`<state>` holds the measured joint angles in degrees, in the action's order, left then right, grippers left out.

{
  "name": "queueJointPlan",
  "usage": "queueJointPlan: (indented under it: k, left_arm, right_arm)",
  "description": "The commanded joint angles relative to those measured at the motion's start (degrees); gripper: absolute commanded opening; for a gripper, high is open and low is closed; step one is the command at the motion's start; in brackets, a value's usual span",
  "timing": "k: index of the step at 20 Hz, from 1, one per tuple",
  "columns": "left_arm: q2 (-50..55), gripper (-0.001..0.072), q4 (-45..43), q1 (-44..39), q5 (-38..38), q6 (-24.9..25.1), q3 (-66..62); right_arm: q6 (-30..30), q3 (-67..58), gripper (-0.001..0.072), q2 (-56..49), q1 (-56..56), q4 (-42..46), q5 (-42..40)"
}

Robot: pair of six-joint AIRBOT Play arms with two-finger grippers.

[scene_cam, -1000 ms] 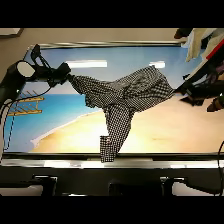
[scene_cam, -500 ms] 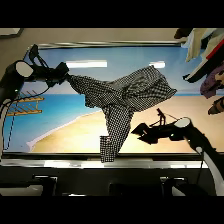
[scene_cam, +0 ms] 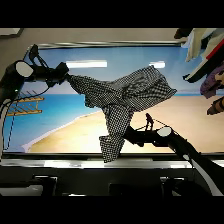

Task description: Fold the clothes and pants, and hang the long-sleeved shirts on hangers.

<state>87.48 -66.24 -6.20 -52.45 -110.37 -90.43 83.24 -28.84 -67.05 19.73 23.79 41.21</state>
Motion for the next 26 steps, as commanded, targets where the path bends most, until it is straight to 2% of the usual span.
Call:
queueJointPlan:
  k: [1, 3, 5, 6, 10, 14, 16, 18, 22, 26]
  left_arm:
    - [0.0, 0.0022, 0.0, 0.0, 0.0, 0.0, 0.0]
    - [-0.5, 0.0021, 0.1, 0.1, 0.0, 0.3, -0.2]
    - [-1.2, 0.0021, 0.1, 0.1, 0.0, 1.1, -2.2]
    - [-1.7, 0.0021, 0.1, 0.2, 0.0, 1.1, -4.0]
    - [-3.4, 0.0021, 0.1, 0.2, 0.0, 1.6, -14.8]
    - [-7.7, 0.0021, 0.0, 0.2, 0.0, 2.6, -26.7]
    - [-12.7, 0.0021, 0.0, 0.2, 0.4, 2.6, -28.4]
    - [-18.9, 0.0021, -0.3, 0.2, 0.4, 2.6, -28.4]
    - [-30.5, 0.0021, -3.5, 0.2, 0.4, 2.6, -28.3]
    - [-37.0, 0.0021, -5.4, 0.2, 2.0, 2.3, -28.2]
  right_arm:
    - [-1.2, -1.9, 0.0025, 0.5, 1.0, -1.4, -3.2]
    - [0.6, -7.2, 0.0024, 2.9, -1.7, 4.9, -0.7]
    - [7.7, -17.1, 0.0024, 4.7, -8.7, 15.8, 4.8]
    - [9.0, -23.5, 0.0024, 5.0, -12.6, 20.0, 8.3]
    - [9.1, -52.5, 0.0024, 5.0, -22.6, 27.6, 17.2]
    - [9.6, -78.1, 0.0025, 5.0, -23.6, 37.5, 23.1]
    - [10.5, -89.4, 0.0026, 5.8, -23.6, 42.3, 26.7]
    - [10.4, -94.1, 0.0026, 9.4, -23.6, 44.7, 26.4]
    - [10.6, -94.1, 0.0026, 20.2, -23.6, 47.3, 22.9]
    - [13.5, -94.1, 0.0027, 24.7, -23.6, 50.6, 15.4]
